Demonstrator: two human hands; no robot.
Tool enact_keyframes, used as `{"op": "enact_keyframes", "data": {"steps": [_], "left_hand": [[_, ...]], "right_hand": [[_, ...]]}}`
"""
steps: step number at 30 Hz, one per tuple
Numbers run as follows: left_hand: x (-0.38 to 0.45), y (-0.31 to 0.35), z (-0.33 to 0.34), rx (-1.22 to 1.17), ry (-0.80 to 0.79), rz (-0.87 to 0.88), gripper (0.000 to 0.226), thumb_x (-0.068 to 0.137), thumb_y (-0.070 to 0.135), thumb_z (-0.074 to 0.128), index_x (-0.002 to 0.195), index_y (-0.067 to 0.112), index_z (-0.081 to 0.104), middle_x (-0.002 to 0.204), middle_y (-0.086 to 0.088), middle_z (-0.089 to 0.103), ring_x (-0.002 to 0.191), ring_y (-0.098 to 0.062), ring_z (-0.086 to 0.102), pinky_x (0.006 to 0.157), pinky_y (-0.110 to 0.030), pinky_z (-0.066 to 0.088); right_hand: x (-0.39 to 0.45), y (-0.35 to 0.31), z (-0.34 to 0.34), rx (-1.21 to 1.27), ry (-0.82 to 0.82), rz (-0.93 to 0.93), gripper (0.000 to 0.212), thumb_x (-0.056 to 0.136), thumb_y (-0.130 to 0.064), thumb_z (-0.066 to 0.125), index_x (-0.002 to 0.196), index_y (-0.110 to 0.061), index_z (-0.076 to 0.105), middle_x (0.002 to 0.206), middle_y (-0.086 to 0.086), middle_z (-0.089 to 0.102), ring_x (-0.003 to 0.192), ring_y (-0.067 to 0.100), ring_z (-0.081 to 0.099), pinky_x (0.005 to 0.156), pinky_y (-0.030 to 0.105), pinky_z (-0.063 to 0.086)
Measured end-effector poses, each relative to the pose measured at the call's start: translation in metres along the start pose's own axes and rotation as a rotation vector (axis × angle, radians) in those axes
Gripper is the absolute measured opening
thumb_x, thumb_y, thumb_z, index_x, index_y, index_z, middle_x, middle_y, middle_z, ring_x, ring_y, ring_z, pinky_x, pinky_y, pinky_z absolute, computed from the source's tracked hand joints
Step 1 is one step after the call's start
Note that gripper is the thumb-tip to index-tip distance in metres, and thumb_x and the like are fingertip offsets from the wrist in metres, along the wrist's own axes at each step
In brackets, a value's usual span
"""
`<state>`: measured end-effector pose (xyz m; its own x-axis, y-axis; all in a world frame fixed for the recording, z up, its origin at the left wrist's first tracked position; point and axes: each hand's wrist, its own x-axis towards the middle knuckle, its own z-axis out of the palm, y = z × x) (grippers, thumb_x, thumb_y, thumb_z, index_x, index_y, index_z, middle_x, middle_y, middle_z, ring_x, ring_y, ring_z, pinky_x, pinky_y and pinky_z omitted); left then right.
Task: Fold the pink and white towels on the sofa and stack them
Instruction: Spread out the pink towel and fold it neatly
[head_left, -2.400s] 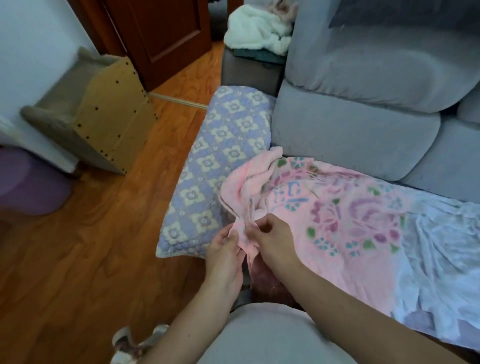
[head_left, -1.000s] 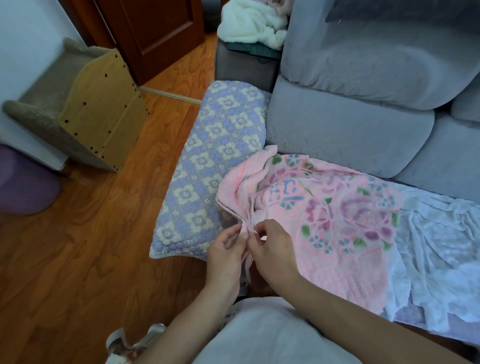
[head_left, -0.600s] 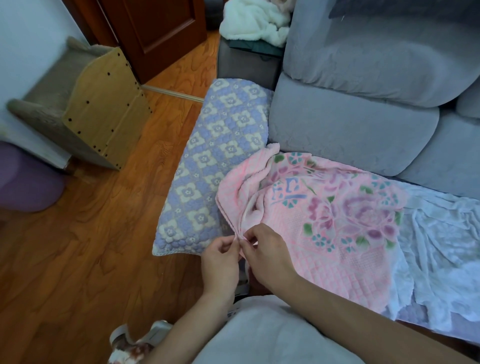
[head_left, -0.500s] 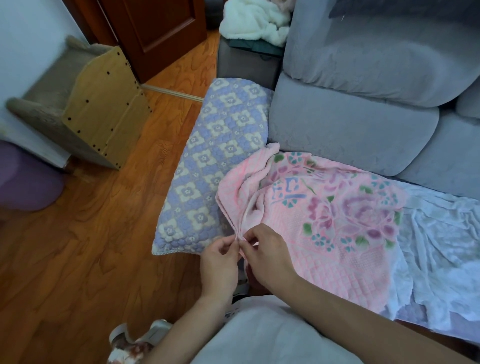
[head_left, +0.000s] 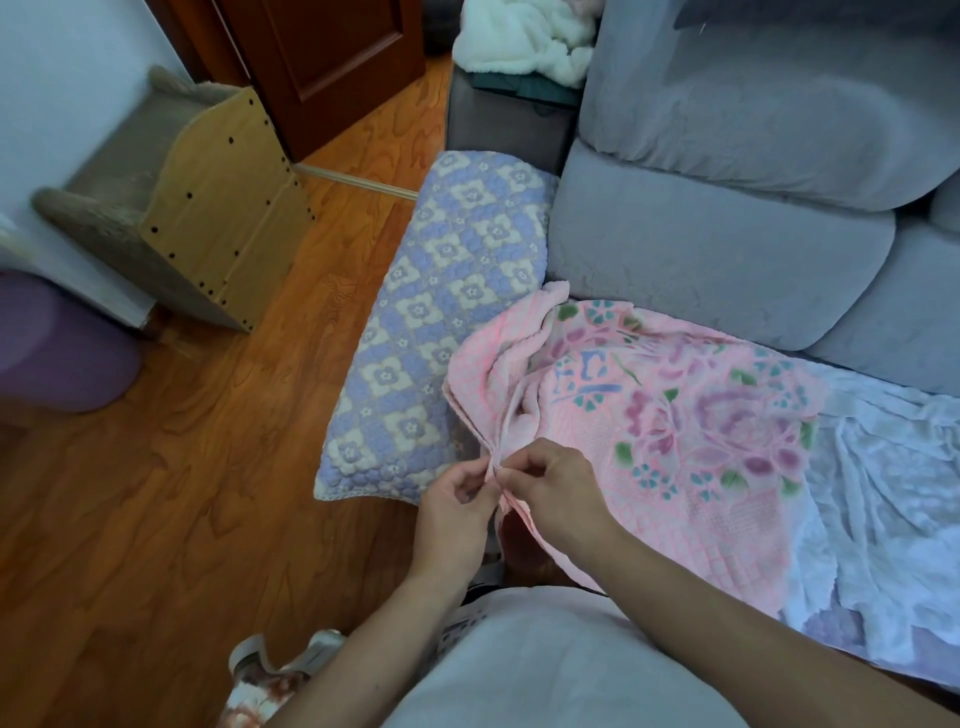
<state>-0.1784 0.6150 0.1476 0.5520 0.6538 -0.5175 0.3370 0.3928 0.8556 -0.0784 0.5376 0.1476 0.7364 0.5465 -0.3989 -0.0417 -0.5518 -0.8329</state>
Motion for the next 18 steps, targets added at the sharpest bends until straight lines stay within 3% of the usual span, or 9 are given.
{"op": "enact_keyframes", "data": {"steps": [4,10,14,16,18], "left_hand": [[0.005,-0.002,-0.003,0.068,0.057,-0.037,0.019,0.095,0.009,0.062,0.1,0.02,0.076,0.092,0.001,0.078,0.092,-0.017,0.073,0.088,-0.039,0.058],[0.005,0.005,-0.001,-0.092,0.055,-0.136,0.018,0.094,0.001,0.062,0.107,0.006,0.073,0.088,-0.007,0.078,0.083,-0.013,0.074,0.07,-0.018,0.056],[0.007,0.011,0.002,-0.023,-0.011,-0.177,0.014,0.092,0.009,0.061,0.099,0.007,0.073,0.091,-0.01,0.077,0.087,-0.017,0.073,0.077,-0.026,0.057],[0.013,0.013,0.005,0.022,-0.007,-0.19,0.011,0.091,0.015,0.066,0.097,0.006,0.07,0.088,-0.009,0.075,0.08,-0.015,0.07,0.074,-0.028,0.054],[0.021,0.014,0.008,-0.098,-0.046,-0.256,0.023,0.093,0.014,0.068,0.104,-0.006,0.063,0.093,-0.02,0.072,0.085,-0.023,0.07,0.074,-0.03,0.055]], "right_hand": [[-0.003,0.002,0.002,0.001,0.021,-0.023,0.019,0.081,-0.009,0.074,0.071,-0.025,0.069,0.076,-0.007,0.069,0.074,0.005,0.064,0.073,0.024,0.049],[-0.009,0.003,0.009,-0.328,0.09,-0.311,0.016,0.084,-0.016,0.068,0.072,-0.022,0.059,0.081,-0.008,0.055,0.074,0.008,0.055,0.07,0.03,0.048],[-0.012,0.006,0.011,-0.363,0.06,-0.32,0.009,0.084,-0.012,0.061,0.076,-0.016,0.064,0.086,-0.006,0.055,0.076,0.011,0.058,0.072,0.036,0.051],[-0.013,0.007,0.011,-0.312,0.02,-0.308,0.016,0.082,-0.006,0.055,0.084,-0.013,0.07,0.093,-0.006,0.057,0.083,0.008,0.059,0.077,0.029,0.052],[-0.011,0.007,0.009,-0.193,-0.007,-0.246,0.024,0.079,-0.006,0.052,0.089,-0.011,0.073,0.1,-0.006,0.059,0.092,0.004,0.06,0.082,0.018,0.048]]}}
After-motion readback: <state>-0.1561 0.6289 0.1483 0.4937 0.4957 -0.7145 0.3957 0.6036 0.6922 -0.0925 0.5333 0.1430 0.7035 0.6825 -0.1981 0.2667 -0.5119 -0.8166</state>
